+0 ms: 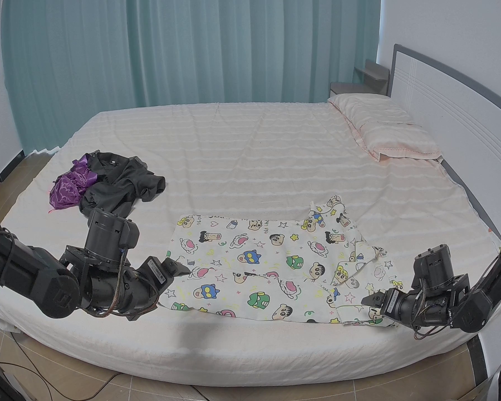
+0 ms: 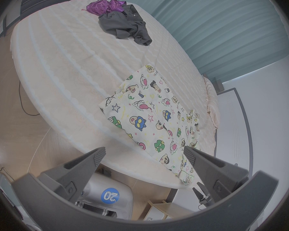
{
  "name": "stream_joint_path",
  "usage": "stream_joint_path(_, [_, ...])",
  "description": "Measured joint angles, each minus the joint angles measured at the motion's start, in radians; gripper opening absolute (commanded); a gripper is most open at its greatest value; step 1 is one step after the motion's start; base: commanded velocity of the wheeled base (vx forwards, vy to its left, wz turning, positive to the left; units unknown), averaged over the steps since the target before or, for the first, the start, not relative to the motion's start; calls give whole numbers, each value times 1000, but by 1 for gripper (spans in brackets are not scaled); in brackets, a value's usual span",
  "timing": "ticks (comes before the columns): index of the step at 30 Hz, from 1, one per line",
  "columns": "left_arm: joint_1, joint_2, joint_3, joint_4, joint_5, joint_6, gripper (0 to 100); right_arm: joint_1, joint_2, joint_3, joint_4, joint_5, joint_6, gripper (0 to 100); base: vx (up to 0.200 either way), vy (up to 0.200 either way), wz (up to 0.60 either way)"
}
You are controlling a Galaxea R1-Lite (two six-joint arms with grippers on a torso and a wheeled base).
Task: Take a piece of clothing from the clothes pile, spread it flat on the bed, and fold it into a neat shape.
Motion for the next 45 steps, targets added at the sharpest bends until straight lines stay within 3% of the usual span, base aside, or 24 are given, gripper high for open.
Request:
stream_joint_path(12, [0, 0, 0, -1, -2, -1, 100, -14, 70, -161, -3, 11, -3, 100, 0, 0, 0])
stream_joint_path(24, [0, -13, 0, -5, -1, -2, 100, 174, 208, -381, 79, 19, -3, 100, 0, 0, 0])
stream_joint_path(30, [0, -14, 1, -14, -2, -3, 100, 220, 275, -505, 159, 14, -1, 100, 0, 0, 0])
stream_joint_path(45, [-1, -10, 3, -18, -4, -3, 100, 203, 387, -647, 216, 10, 2, 100, 0, 0, 0])
